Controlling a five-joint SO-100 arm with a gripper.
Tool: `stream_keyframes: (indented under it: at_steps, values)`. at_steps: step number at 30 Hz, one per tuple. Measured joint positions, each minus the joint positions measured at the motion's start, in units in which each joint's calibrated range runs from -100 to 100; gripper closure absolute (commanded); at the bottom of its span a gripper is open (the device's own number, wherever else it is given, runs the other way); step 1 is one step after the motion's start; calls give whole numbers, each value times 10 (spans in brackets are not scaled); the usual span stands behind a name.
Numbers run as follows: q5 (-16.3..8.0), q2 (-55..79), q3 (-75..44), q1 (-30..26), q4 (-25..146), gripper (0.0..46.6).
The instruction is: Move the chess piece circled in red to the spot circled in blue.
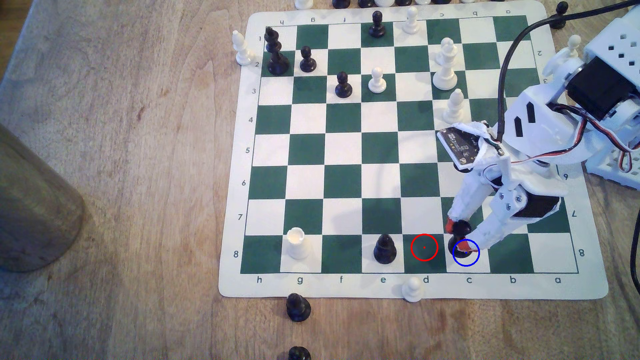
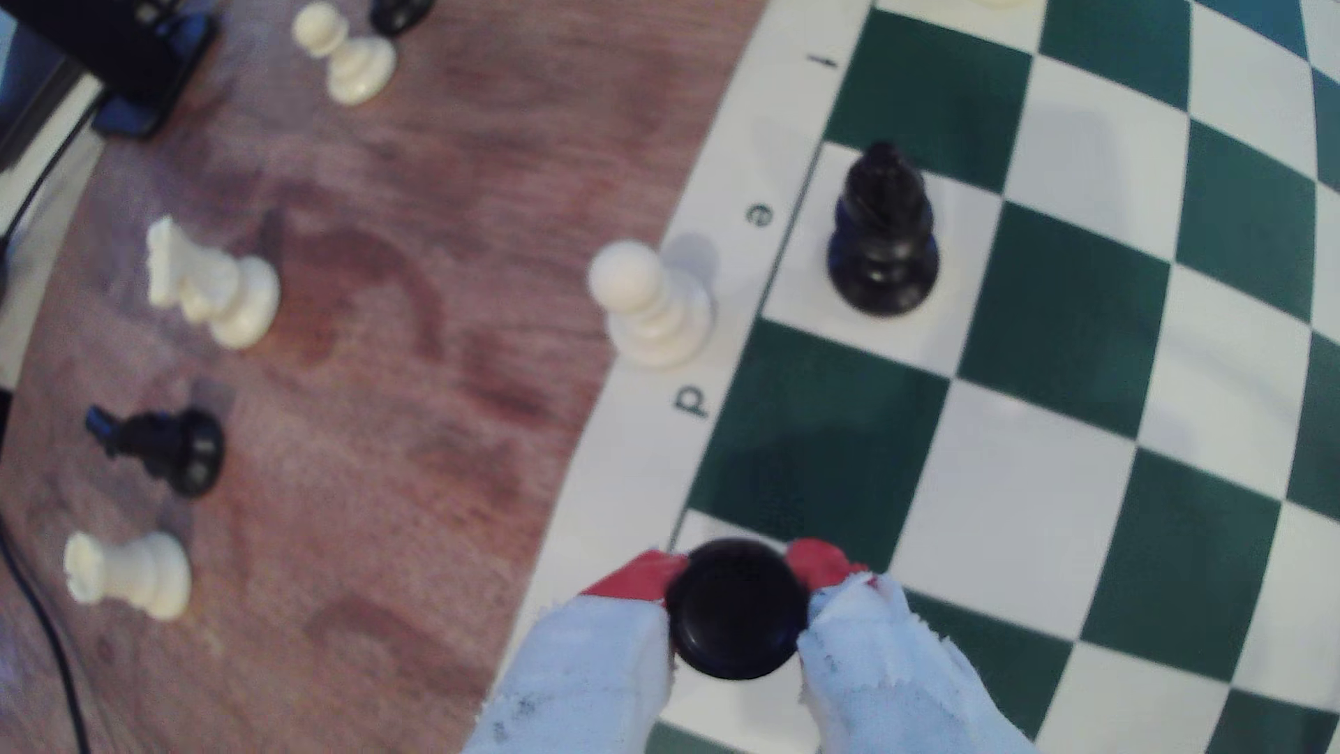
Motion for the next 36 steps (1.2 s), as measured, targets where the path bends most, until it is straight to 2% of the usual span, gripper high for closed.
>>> stream_keyframes:
  at_steps: [10,18,20,22,23,27,36]
  values:
    - [-7,48,0,-23,-11,464]
    - [-1,70,0,-7,-21,464]
    - [-2,77,0,1,-21,443]
    - [-2,83,0,1,-21,356]
    - [-2,87,-1,1,-25,335]
    - [-5,94,-1,1,-30,284]
    - [-7,39,-1,-7,44,268]
